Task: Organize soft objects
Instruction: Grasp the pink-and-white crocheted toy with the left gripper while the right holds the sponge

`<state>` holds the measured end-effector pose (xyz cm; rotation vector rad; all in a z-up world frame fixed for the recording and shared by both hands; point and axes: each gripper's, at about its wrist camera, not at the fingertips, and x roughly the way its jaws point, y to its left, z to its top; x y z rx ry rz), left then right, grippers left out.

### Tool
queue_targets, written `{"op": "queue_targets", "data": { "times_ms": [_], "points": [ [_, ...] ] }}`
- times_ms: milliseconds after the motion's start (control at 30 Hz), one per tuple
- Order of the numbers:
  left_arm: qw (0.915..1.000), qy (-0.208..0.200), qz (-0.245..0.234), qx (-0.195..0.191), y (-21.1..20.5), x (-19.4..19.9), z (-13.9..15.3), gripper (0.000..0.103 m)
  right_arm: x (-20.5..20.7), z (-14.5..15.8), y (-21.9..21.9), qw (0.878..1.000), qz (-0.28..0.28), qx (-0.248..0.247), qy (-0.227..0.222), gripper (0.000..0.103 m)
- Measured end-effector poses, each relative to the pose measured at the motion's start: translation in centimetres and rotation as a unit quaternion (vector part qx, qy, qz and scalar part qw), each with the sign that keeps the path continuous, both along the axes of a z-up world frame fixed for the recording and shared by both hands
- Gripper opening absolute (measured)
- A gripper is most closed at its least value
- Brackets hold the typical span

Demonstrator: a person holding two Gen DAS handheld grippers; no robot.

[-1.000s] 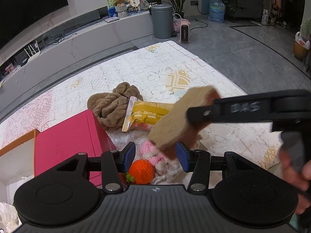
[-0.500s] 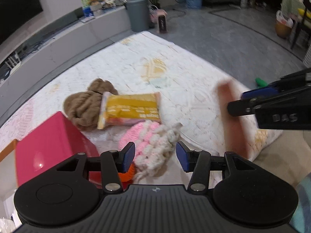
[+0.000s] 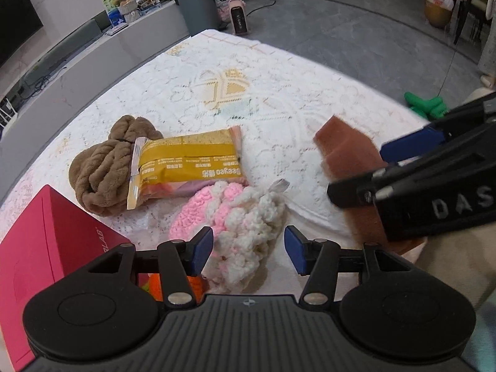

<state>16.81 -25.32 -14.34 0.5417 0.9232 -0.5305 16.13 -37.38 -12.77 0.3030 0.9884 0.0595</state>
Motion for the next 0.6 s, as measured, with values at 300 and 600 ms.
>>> {"op": "queue_targets", "data": {
  "times_ms": [300, 600],
  "points": [
    [0.9991, -0.028, -0.013, 0.030, -0.4, -0.1, -1.4, 0.072, 0.8, -1.6, 1.5, 1.000, -0.002, -0.019, 0.020, 0.086],
    [0.9974, -0.050, -0.025, 0.046, -0.8, -0.2, -2.1, 0.078, 0.9, -3.2, -1.0, 0.994, -0.059, -0.062, 0.065, 0.045]
  ]
}}
